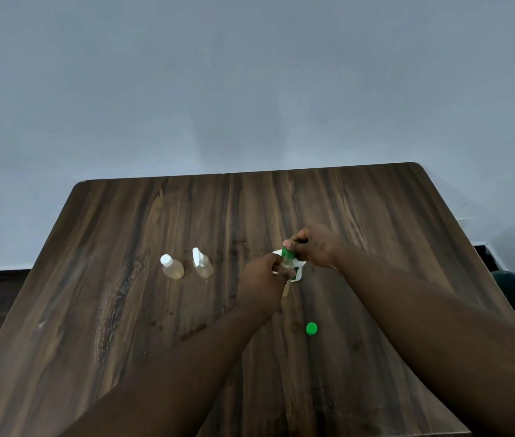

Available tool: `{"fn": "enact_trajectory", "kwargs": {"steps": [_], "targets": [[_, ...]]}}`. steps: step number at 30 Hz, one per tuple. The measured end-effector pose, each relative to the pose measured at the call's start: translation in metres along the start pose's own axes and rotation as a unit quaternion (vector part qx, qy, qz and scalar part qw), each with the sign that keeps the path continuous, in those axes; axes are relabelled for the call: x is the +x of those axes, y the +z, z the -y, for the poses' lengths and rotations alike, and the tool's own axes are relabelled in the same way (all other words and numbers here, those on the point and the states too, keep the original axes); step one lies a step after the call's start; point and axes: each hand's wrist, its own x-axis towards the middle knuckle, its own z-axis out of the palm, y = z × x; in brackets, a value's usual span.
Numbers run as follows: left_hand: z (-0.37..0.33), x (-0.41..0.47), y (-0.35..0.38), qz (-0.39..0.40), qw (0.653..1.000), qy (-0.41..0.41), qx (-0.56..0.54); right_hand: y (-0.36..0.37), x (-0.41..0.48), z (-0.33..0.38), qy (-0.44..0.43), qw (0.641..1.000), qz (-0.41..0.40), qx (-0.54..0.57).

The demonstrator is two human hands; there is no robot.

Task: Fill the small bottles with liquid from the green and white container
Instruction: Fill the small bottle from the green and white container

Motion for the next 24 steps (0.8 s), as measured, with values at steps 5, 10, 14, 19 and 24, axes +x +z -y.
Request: {"fn": "enact_trajectory", "kwargs": {"steps": [5, 10, 14, 19, 24], "targets": [[-0.0014, -0.0022, 0.0007, 0.008, 1.000, -0.009, 0.008, 0.0051, 0.0051, 0.0048, 0.002, 1.000, -0.018, -0.022], [-0.0005, 0.0000, -0.0008, -0.005, 1.000, 0.000, 0.001, 0.0000, 0.0044, 0.0043, 0.005, 1.000, 0.007, 0.012], [0.0015, -0.0019, 0.0053, -0.005, 1.000, -0.011, 0.023, 0.0036, 0.0033, 0.0065, -0.008, 1.000, -0.016, -0.025], [0.0020, -0.0009, 0.0046, -0.005, 1.000, -0.005, 0.006, -0.0017, 0.0037, 0.0029, -0.001, 1.000, 0.019, 0.012], [0.0019, -0.0018, 0.0076, -0.002, 1.000, -0.005, 0.004, -0.0014, -0.0018, -0.0006, 0.008, 0.995, 0.029, 0.094]]}}
